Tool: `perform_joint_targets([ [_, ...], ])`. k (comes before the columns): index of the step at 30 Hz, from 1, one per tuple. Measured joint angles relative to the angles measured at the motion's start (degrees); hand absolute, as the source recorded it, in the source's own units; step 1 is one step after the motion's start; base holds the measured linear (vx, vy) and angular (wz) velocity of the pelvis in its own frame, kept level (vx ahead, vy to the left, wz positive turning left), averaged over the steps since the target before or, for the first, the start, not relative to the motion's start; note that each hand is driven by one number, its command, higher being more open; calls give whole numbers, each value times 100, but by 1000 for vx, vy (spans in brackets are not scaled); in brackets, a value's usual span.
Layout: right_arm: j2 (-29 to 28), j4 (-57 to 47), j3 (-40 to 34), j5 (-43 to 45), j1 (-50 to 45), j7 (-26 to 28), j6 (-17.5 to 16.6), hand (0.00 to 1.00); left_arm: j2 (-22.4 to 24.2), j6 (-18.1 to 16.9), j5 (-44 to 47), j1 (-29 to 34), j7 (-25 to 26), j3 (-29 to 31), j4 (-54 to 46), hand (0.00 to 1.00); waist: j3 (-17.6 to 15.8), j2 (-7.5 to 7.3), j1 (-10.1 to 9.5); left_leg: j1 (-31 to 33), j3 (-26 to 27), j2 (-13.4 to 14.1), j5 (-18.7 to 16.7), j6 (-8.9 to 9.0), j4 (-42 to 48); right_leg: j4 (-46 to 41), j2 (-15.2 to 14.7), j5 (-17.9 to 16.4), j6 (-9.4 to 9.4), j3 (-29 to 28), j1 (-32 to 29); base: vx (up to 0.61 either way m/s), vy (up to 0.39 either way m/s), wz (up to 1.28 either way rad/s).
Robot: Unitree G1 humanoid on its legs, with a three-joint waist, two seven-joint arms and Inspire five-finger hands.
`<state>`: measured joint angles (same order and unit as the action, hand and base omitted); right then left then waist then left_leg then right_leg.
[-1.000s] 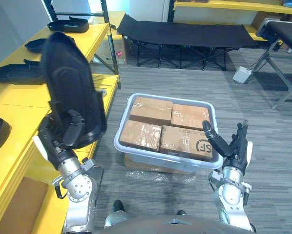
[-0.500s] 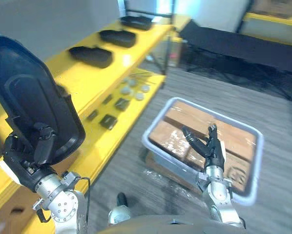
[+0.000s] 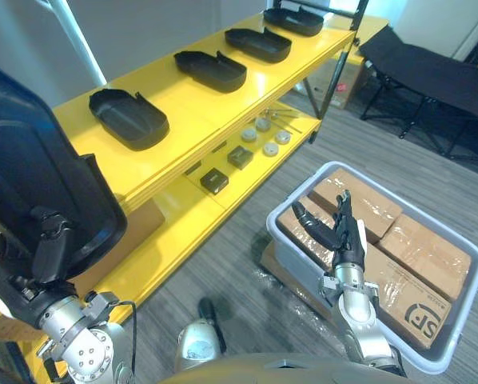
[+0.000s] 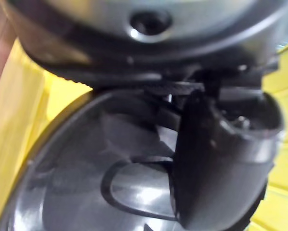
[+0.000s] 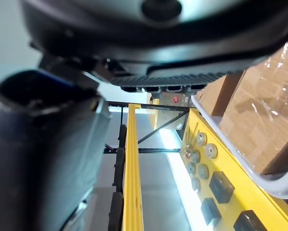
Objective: Walk over and take three plastic housings, then place them on the shelf
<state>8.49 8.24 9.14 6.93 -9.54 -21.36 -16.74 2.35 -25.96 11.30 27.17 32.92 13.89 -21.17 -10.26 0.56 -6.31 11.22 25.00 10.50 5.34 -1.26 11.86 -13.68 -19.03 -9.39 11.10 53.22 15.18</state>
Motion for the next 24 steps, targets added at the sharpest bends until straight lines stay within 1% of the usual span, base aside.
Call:
perform_joint_targets([
  [1,-31,0,-11,-2,72,-56,-3,100,-1,-17,-26,-25,2,-1,-14,0,-43,-21,-21,55,-10,-10,-171,-17,259,-194,-140,-99,49,1,14,38,122,14],
  [2,-129,0,-43,-2,169,-114,-10,100,-2,-20,-27,-30,14,1,-86,0,-108,-79,-67,67,-8,-52,-391,-23,564,-414,-345,-212,128,4,83,52,109,7],
  [3,-189,-3,-80,1,189,-126,-28,100,-5,-21,-29,-39,8,0,-123,0,-128,-123,-102,73,-7,-97,-502,-24,703,-513,-449,-269,154,11,116,93,113,14],
  [4,-302,-30,-173,1,199,-130,-75,100,-15,-59,-38,-62,15,2,-221,0,-106,-251,-161,137,1,-220,-772,-58,1027,-716,-708,-364,141,62,183,130,127,18],
  [5,-329,-42,-196,3,201,-125,-102,100,-21,-86,-54,-87,38,4,-251,0,-101,-310,-184,157,3,-280,-895,-83,1145,-771,-787,-395,34,86,220,202,175,34],
  [6,-339,-108,-241,15,194,-82,-139,100,-26,-148,-184,-177,145,11,-270,0,-116,-323,-175,163,-54,-380,-1091,-166,1284,-1176,-956,-254,-446,-128,230,197,186,47],
  [7,-323,-146,-275,18,179,-49,-156,100,-27,-148,-308,-251,211,15,-271,0,-114,-313,-120,159,-165,-462,-1122,-189,1293,-1485,-1049,-73,-713,-444,85,168,184,77],
  [8,-289,-188,-318,27,174,-4,-162,100,-60,-149,-464,-365,247,15,-276,0,-99,-314,-47,114,-341,-609,-1171,-263,1165,-1956,-1134,360,-994,-1052,-170,214,207,113],
  [9,-263,-337,-391,25,193,113,-195,100,-248,-153,-622,-616,352,24,-293,0,-81,-338,58,8,-668,-756,-1119,-291,777,-2698,-1064,458,-733,-1868,-660,220,153,104],
  [10,-242,-420,-390,20,209,161,-256,100,-308,-153,-691,-728,411,24,-293,0,-77,-350,56,-66,-776,-817,-1067,-340,600,-2937,-960,192,-658,-2035,-872,295,114,87],
  [11,-175,-534,-382,14,338,272,-344,100,-323,-159,-749,-878,491,39,-295,0,-85,-339,64,-333,-898,-876,-952,-381,244,-3108,-700,-215,-732,-2160,-1152,278,58,42],
  [12,-147,-601,-380,9,480,320,-388,100,-324,-161,-752,-972,544,38,-295,0,-114,-279,71,-583,-963,-902,-917,-371,17,-3012,-490,-401,-839,-2168,-1277,331,92,47],
  [13,-125,-715,-397,-3,650,327,-486,100,-330,-180,-754,-1100,580,32,-295,0,-99,-205,118,-808,-1091,-925,-878,-313,-206,-2667,-190,-506,-935,-2250,-1489,268,86,46],
  [14,-114,-771,-422,-62,718,314,-565,100,-348,-200,-753,-1186,598,9,-295,0,-81,-178,162,-857,-1199,-939,-856,-269,-269,-2448,-41,-515,-951,-2371,-1637,251,57,73],
  [15,-71,-913,-468,-183,790,264,-677,100,-399,-246,-753,-1348,622,-45,-295,0,-71,-153,238,-885,-1409,-965,-865,-237,-335,-2112,164,-508,-940,-2638,-1877,258,10,109],
  [16,35,-1103,-548,-402,850,170,-852,100,-519,-290,-752,-1569,662,-172,-295,0,-65,-156,343,-893,-1681,-1006,-853,-205,-389,-1728,348,-430,-814,-3095,-2173,339,-38,144],
  [17,124,-1318,-645,-614,851,83,-973,100,-613,-292,-751,-1724,676,-286,-294,0,-66,-157,400,-982,-1924,-1038,-800,-162,-438,-1422,462,-326,-656,-3495,-2362,301,-77,132],
  [18,150,-1410,-676,-686,855,34,-1019,100,-637,-293,-752,-1762,682,-319,-296,0,-54,-172,431,-1031,-2032,-1062,-812,-131,-450,-1288,500,-258,-601,-3614,-2393,322,-139,121],
  [19,177,-1627,-709,-789,861,-58,-1075,100,-696,-294,-748,-1787,709,-361,-307,0,11,-261,469,-1153,-2217,-1127,-864,-39,-455,-1003,475,-84,-528,-3673,-2347,333,-213,94],
  [20,196,-1800,-741,-842,864,-73,-1128,100,-742,-292,-748,-1785,724,-368,-324,0,95,-383,469,-1202,-2290,-1189,-933,68,-412,-662,474,275,-612,-3609,-2206,398,-315,101],
  [21,265,-1975,-791,-864,910,-54,-1261,100,-766,-286,-748,-1776,742,-365,-380,0,231,-552,463,-1193,-2312,-1254,-1075,205,-301,-268,468,622,-676,-3490,-1977,337,-292,59],
  [22,365,-2008,-832,-858,1004,-30,-1344,100,-694,-284,-737,-1759,765,-359,-406,0,243,-467,414,-1180,-2328,-1146,-1192,286,-178,-35,565,633,-625,-3428,-1819,282,-256,30],
  [23,566,-2055,-913,-796,1185,27,-1436,100,-589,-246,-734,-1751,787,-370,-461,0,264,-300,327,-1130,-2274,-928,-1332,421,50,304,813,749,-695,-3338,-1589,233,-201,9],
  [24,707,-2096,-993,-583,1302,195,-1455,100,-568,-179,-734,-1746,775,-387,-539,0,311,-221,334,-1137,-2214,-794,-1411,471,137,558,968,761,-715,-3236,-1366,202,-183,19],
])
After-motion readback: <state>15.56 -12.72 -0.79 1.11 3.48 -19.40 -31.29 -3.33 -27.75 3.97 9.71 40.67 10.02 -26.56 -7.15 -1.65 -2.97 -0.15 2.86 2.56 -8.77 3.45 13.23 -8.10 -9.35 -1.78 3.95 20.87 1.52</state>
